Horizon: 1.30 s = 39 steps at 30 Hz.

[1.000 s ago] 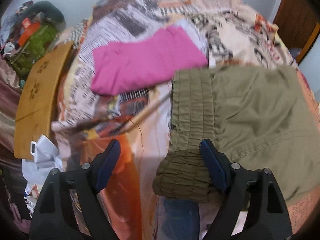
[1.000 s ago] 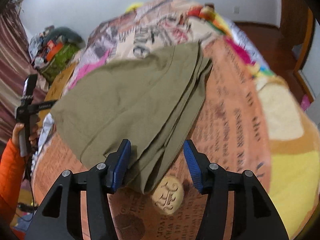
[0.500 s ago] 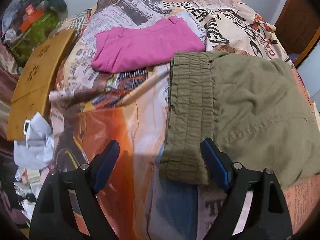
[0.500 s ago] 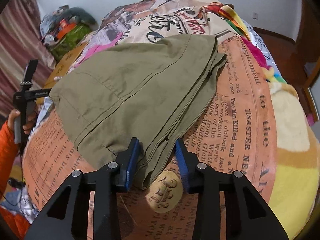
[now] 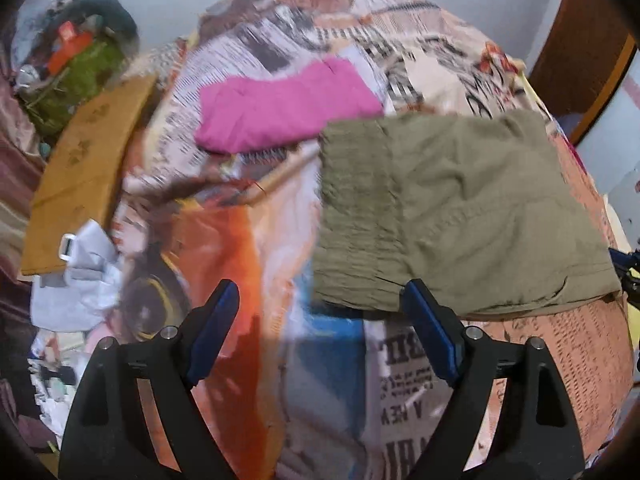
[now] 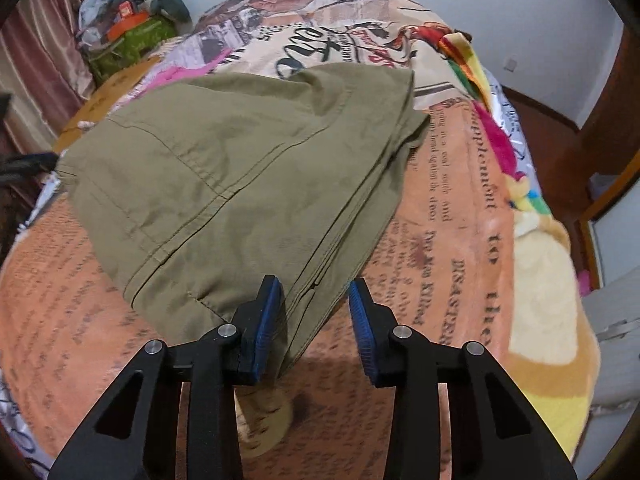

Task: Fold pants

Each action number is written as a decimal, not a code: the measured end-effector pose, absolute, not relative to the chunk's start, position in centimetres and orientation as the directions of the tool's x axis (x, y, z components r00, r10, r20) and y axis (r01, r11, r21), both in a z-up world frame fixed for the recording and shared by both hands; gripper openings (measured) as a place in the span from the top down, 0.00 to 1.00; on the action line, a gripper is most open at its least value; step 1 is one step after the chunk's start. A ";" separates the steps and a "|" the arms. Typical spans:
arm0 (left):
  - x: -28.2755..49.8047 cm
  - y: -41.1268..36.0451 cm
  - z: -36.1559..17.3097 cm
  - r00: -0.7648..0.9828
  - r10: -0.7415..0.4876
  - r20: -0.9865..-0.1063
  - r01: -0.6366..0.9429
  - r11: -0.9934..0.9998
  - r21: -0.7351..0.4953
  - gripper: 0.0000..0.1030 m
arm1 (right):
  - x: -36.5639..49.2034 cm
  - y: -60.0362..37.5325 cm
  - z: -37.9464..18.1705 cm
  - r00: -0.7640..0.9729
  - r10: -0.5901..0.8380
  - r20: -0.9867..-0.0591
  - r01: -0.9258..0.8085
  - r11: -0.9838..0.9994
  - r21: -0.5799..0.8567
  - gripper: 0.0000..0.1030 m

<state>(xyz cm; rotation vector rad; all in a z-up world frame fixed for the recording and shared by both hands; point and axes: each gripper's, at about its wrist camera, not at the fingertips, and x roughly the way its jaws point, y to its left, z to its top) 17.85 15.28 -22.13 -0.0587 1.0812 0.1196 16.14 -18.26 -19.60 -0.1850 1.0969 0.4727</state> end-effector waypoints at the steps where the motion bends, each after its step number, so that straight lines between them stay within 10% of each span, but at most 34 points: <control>1: 17.8 15.6 -21.4 0.480 0.088 -0.873 -0.136 0.990 0.025 0.18 | 16.4 -18.5 -19.7 0.372 0.265 -0.889 -0.449 0.890 0.077 0.69; 6: 18.6 17.6 -19.6 0.511 0.146 -0.847 -0.198 0.979 0.049 0.17 | 18.4 -20.4 -21.4 0.335 0.188 -0.923 -0.363 0.930 0.057 0.87; 14: 23.1 17.8 -20.4 0.478 0.192 -0.857 -0.210 0.973 0.101 0.17 | 20.4 -23.7 -17.8 0.420 0.278 -0.864 -0.287 0.944 0.164 0.84; 19: 27.1 16.5 -20.8 0.472 0.190 -0.861 -0.168 0.978 0.123 0.14 | 23.6 -23.7 -16.9 0.494 0.279 -0.824 -0.251 0.953 0.172 0.61; 35: 34.1 15.4 -26.4 0.406 0.229 -0.885 -0.118 0.973 0.197 0.09 | 34.9 -22.5 -22.3 0.468 0.305 -0.829 -0.191 0.951 0.243 0.61; 39: 34.0 15.6 -27.3 0.416 0.232 -0.879 -0.137 0.972 0.191 0.04 | 35.5 -21.7 -23.3 0.455 0.337 -0.824 -0.206 0.940 0.271 0.75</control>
